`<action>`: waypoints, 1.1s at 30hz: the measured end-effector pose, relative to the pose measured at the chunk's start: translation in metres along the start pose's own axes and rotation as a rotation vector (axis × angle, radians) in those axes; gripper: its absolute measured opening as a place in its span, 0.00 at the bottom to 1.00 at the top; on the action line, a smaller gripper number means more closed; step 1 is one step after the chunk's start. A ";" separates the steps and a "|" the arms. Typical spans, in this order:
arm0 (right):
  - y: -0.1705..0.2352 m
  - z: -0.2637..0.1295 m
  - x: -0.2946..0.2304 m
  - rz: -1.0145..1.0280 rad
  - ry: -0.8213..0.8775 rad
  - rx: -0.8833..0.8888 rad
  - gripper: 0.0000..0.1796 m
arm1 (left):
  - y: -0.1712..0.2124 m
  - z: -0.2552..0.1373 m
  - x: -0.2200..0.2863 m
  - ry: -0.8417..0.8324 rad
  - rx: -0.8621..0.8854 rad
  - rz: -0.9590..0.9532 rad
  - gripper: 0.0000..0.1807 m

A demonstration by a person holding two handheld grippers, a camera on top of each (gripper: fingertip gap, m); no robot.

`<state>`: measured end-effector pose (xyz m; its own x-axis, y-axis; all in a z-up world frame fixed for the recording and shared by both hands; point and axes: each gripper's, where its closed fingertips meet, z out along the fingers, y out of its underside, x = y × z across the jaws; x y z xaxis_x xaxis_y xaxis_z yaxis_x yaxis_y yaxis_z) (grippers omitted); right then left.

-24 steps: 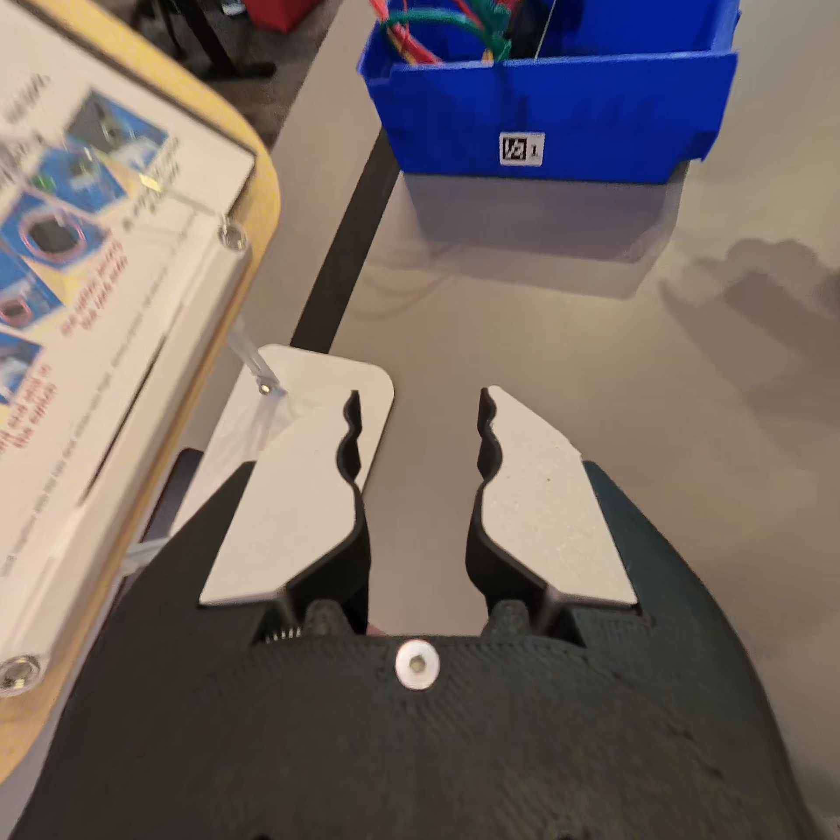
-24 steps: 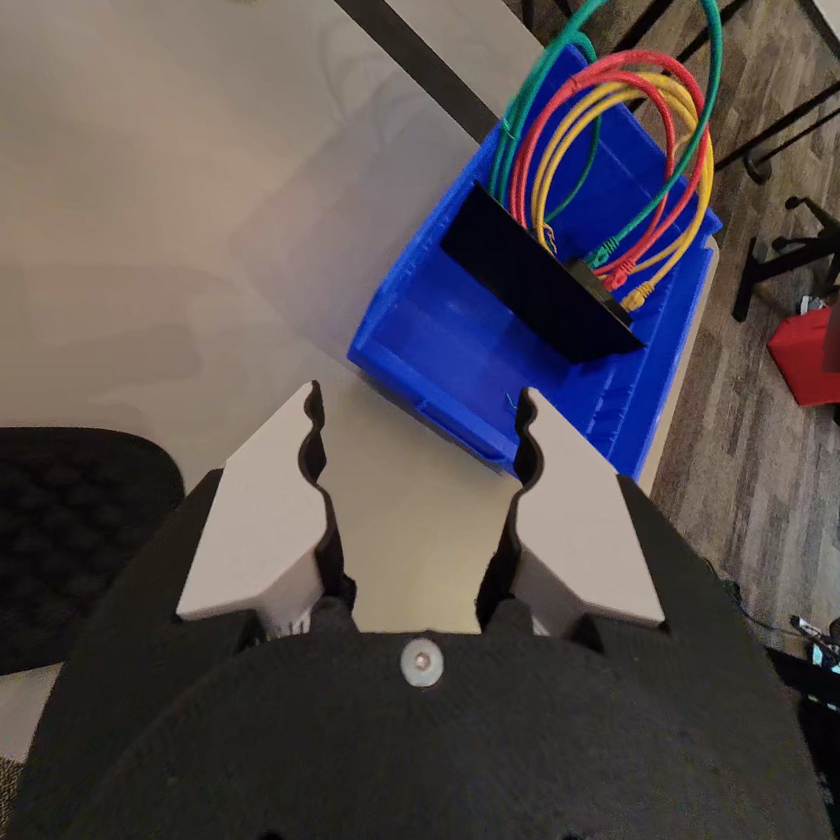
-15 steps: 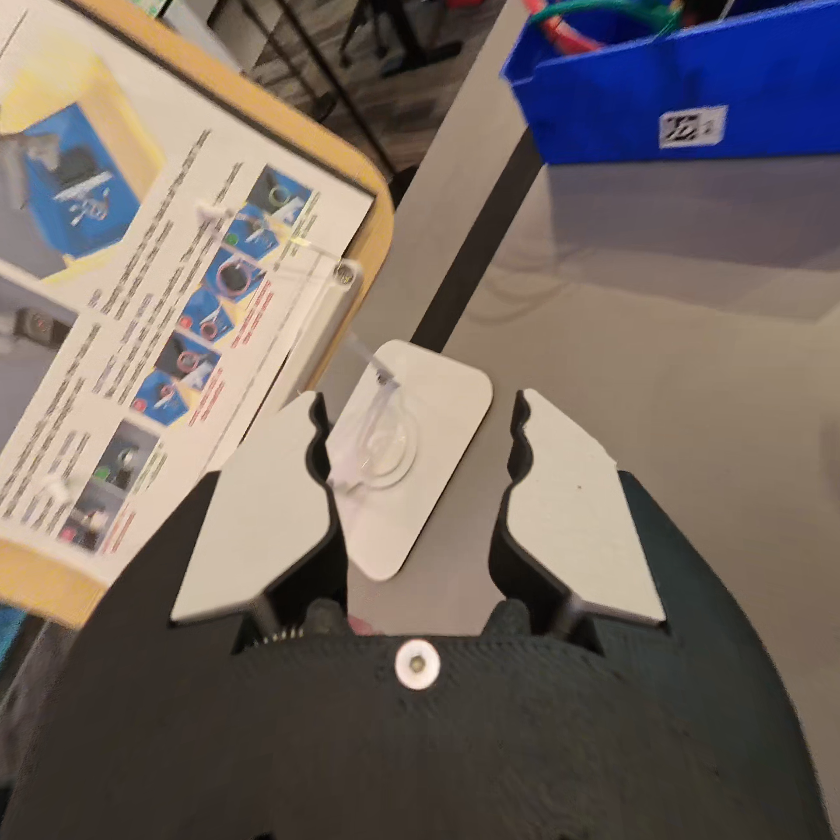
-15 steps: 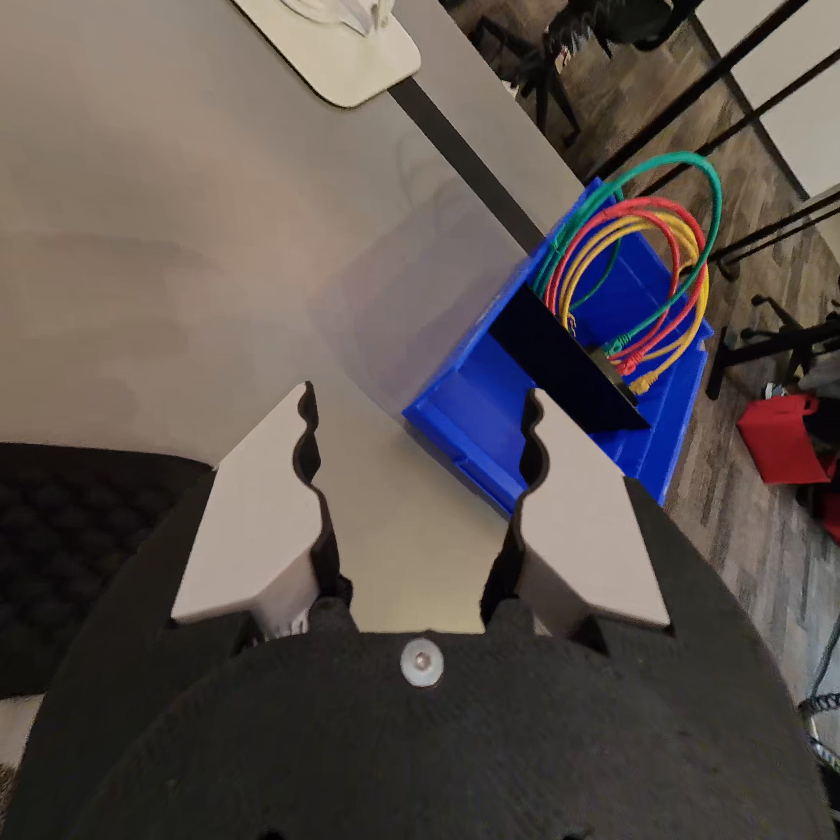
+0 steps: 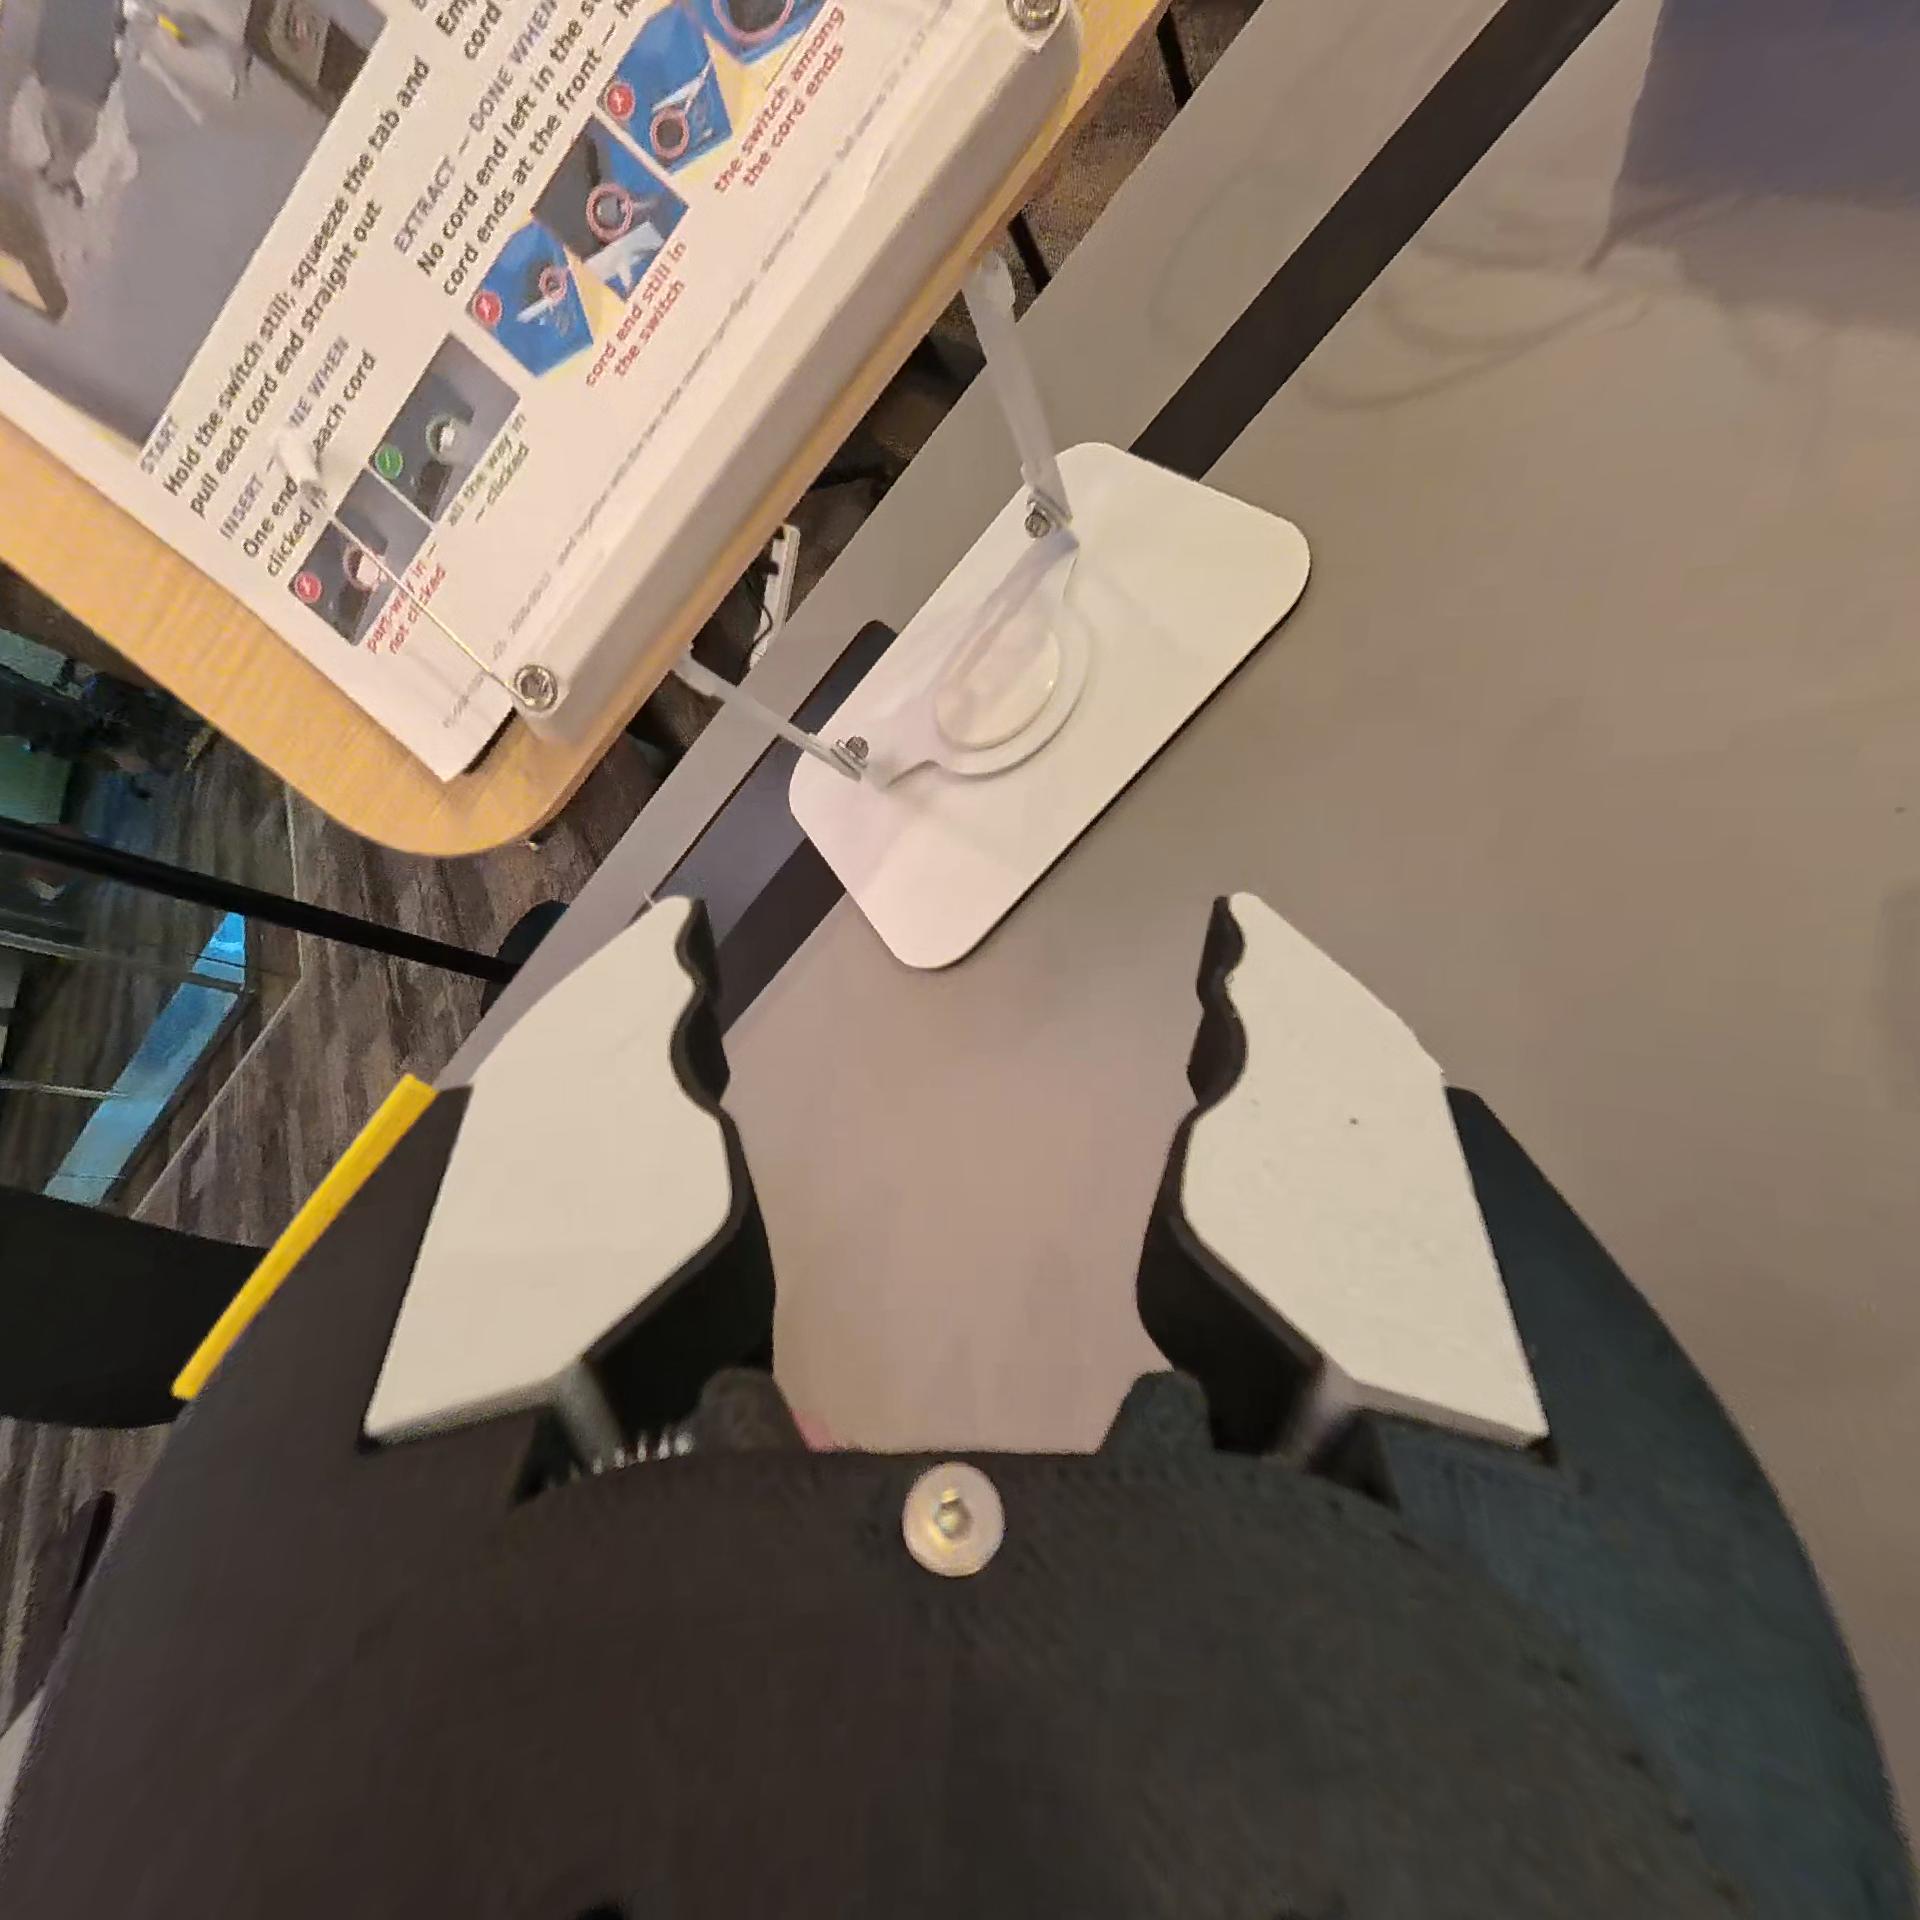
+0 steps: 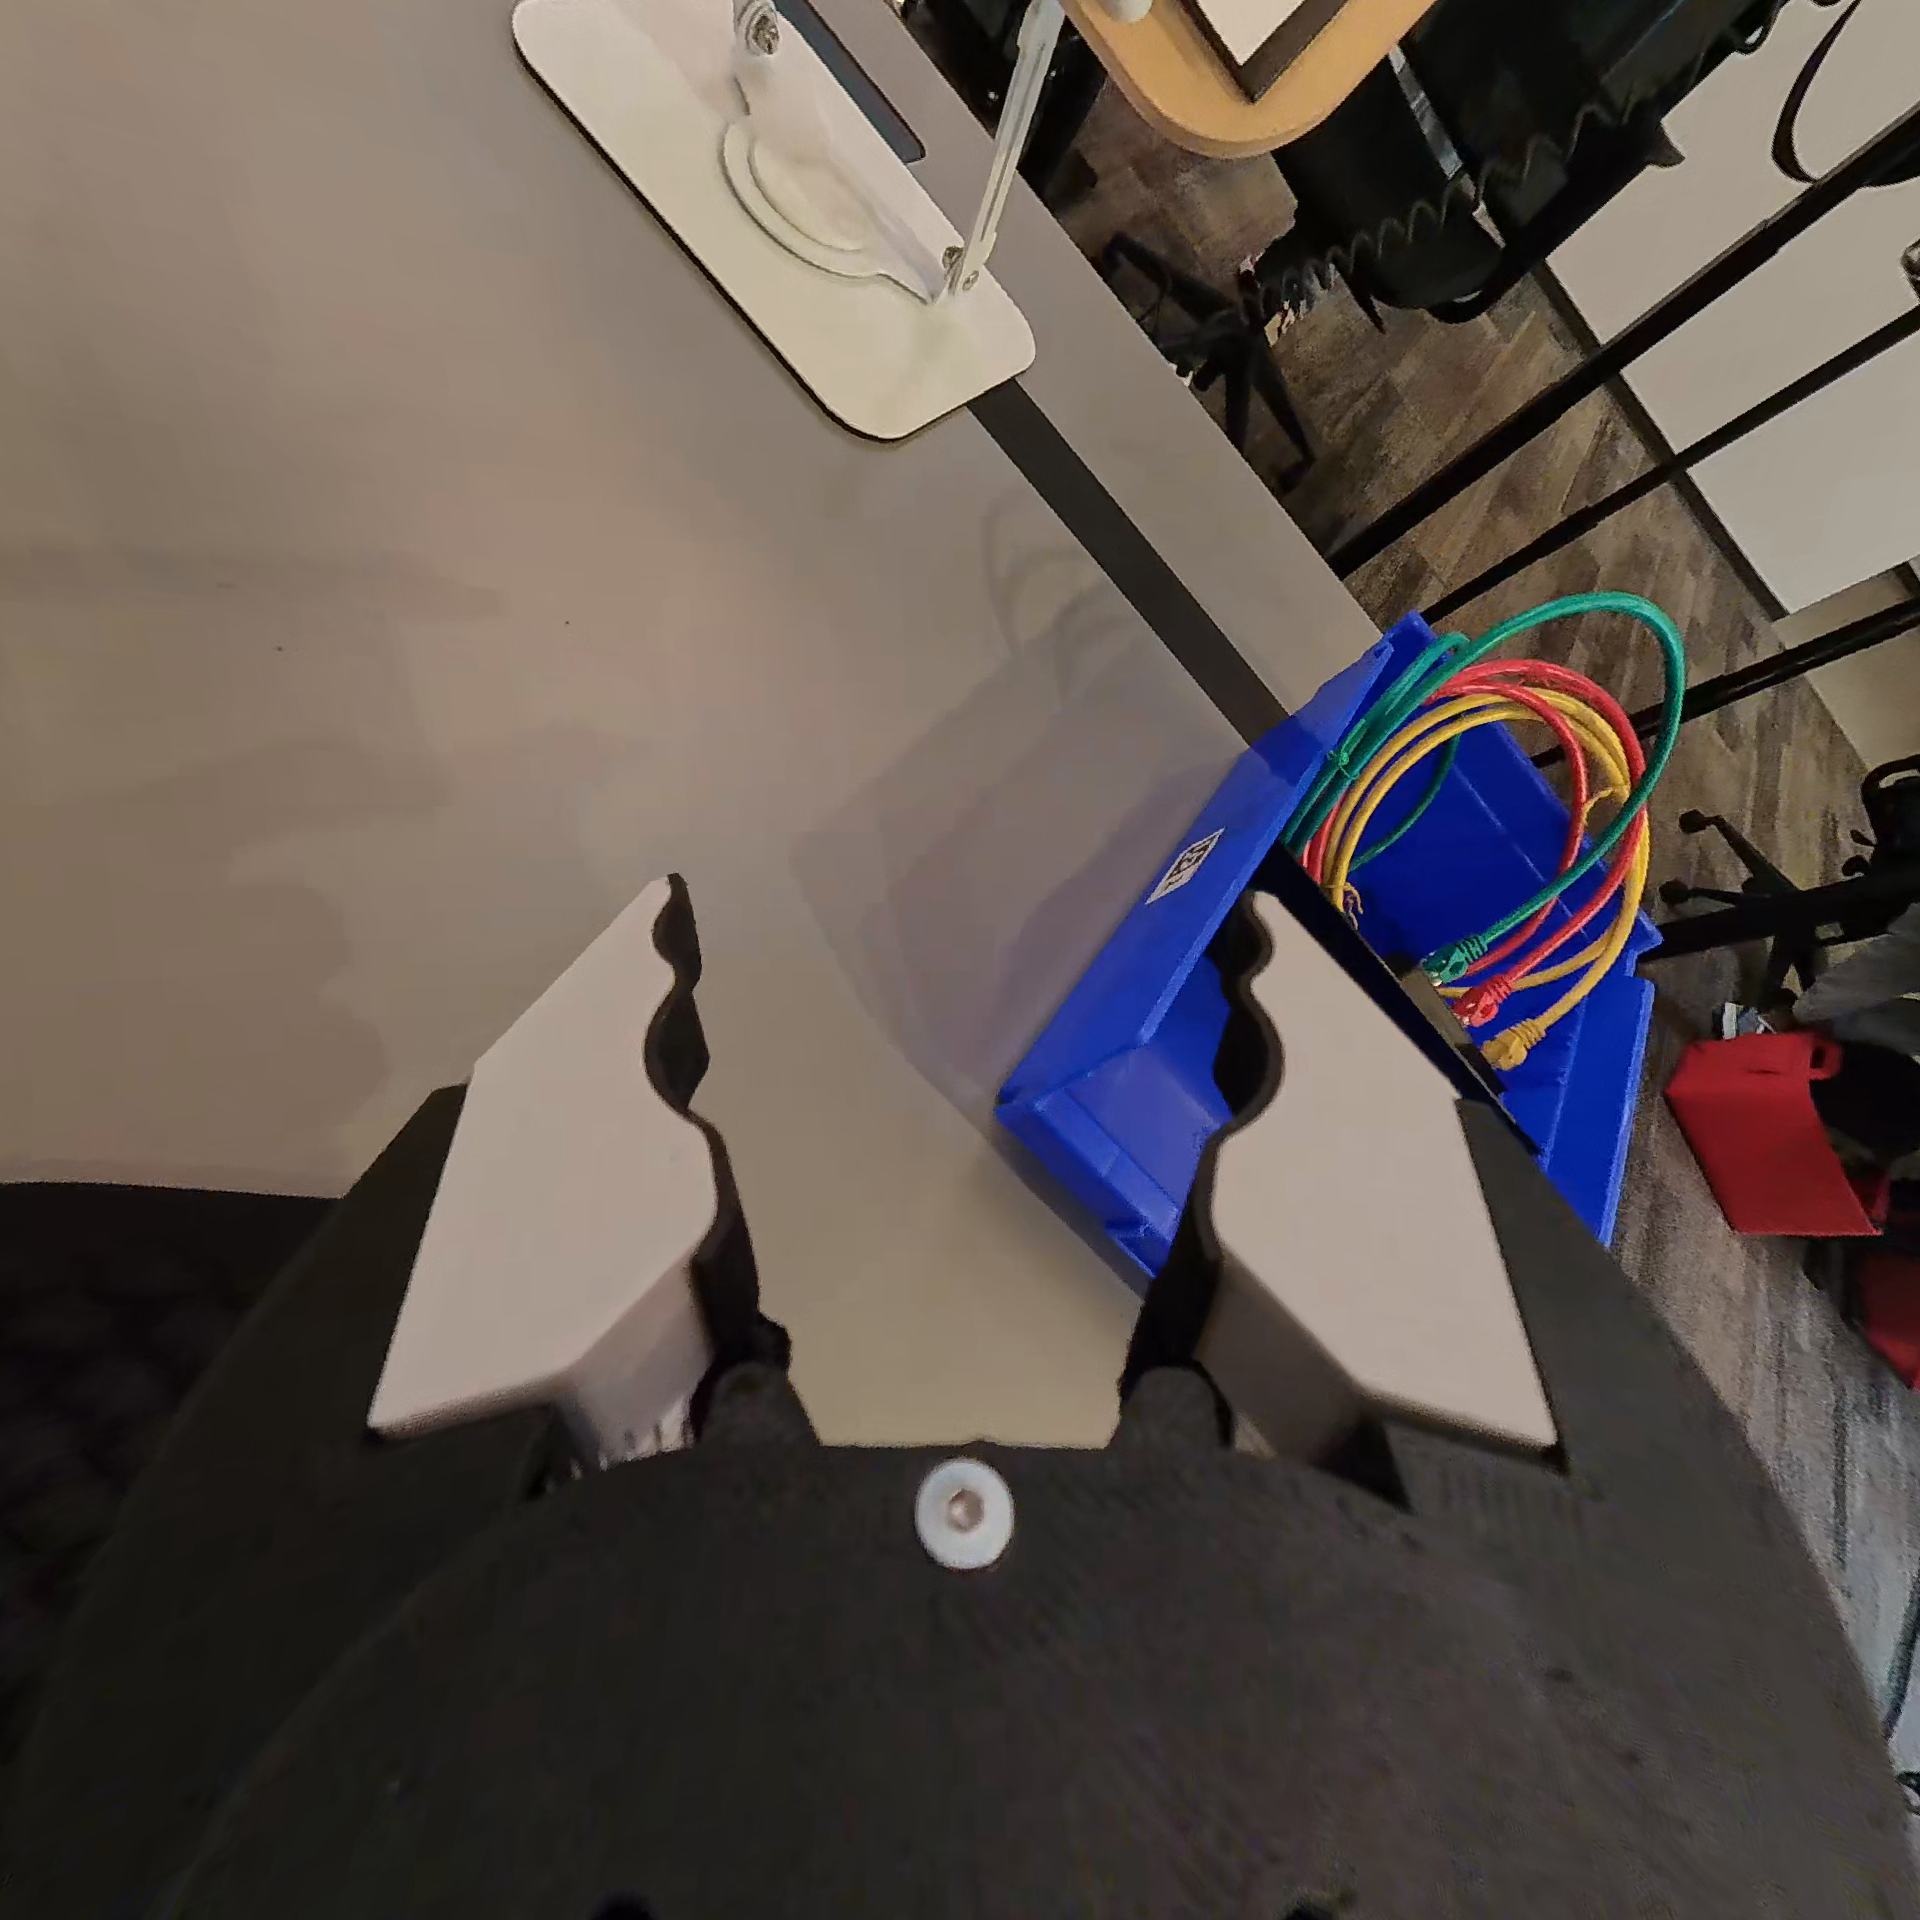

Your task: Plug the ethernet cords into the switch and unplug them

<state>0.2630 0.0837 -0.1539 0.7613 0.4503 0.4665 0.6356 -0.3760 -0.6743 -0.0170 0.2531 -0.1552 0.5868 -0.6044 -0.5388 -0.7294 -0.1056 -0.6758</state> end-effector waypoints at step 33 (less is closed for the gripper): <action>0.227 0.066 0.181 0.603 0.029 -0.194 0.16 | 0.343 -0.077 -0.220 -0.075 -0.142 -0.794 0.57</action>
<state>0.5368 0.1329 -0.2601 0.9942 0.0930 0.0543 0.1040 -0.6976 -0.7089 -0.4236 0.2891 -0.2303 0.9667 -0.2528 0.0396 -0.1195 -0.5831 -0.8036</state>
